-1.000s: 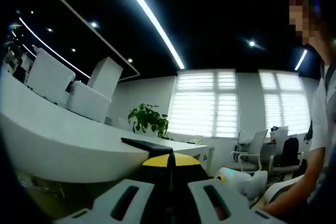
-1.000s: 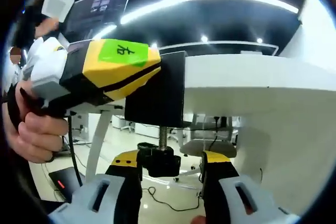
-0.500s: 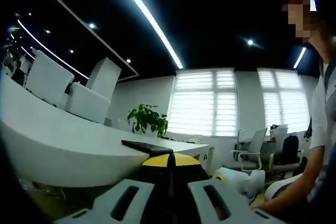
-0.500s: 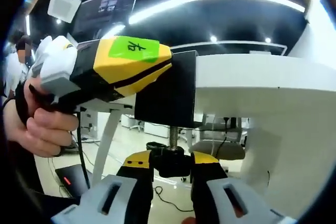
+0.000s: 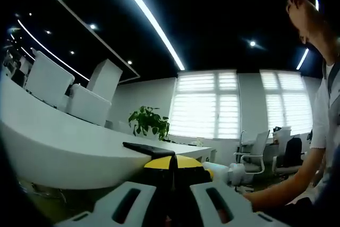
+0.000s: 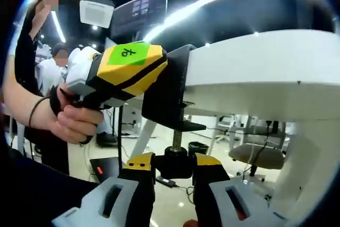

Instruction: Clamp the fixed fixture on the desktop, loosen the retaining clip, secure it to the edge of the desk, and tighten the retaining clip.

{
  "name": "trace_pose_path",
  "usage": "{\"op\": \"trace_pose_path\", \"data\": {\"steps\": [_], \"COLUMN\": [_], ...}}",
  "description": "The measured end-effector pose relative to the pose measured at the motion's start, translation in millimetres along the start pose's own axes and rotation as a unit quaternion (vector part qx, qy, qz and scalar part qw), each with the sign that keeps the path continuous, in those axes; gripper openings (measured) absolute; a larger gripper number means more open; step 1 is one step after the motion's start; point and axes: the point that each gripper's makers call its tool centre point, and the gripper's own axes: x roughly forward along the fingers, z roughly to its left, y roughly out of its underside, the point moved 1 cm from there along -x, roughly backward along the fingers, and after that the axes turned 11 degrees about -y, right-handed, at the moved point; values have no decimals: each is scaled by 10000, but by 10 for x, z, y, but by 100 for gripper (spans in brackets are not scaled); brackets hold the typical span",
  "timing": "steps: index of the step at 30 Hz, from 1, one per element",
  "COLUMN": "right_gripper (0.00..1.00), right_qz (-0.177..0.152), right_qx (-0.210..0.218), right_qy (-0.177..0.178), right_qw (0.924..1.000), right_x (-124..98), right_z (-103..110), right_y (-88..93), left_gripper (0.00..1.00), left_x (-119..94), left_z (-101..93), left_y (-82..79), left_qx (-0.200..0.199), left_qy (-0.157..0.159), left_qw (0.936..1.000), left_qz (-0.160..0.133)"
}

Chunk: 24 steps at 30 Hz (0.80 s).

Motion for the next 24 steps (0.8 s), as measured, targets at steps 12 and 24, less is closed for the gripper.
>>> {"op": "trace_pose_path", "data": {"steps": [12, 24], "right_gripper": [45, 45], "right_qz": [-5, 26], "right_qx": [56, 75], "right_qy": [849, 2870], "right_qw": [9964, 9579], "right_x": [-110, -274], "right_z": [76, 202], "right_y": [76, -87], "left_gripper": [2, 2], "left_x": [-18, -29], "left_z": [-13, 20], "left_y": [1, 9], "left_qx": [-13, -28], "left_qy": [-29, -76], "left_qw": [10000, 10000], "left_qz": [-9, -33]}}
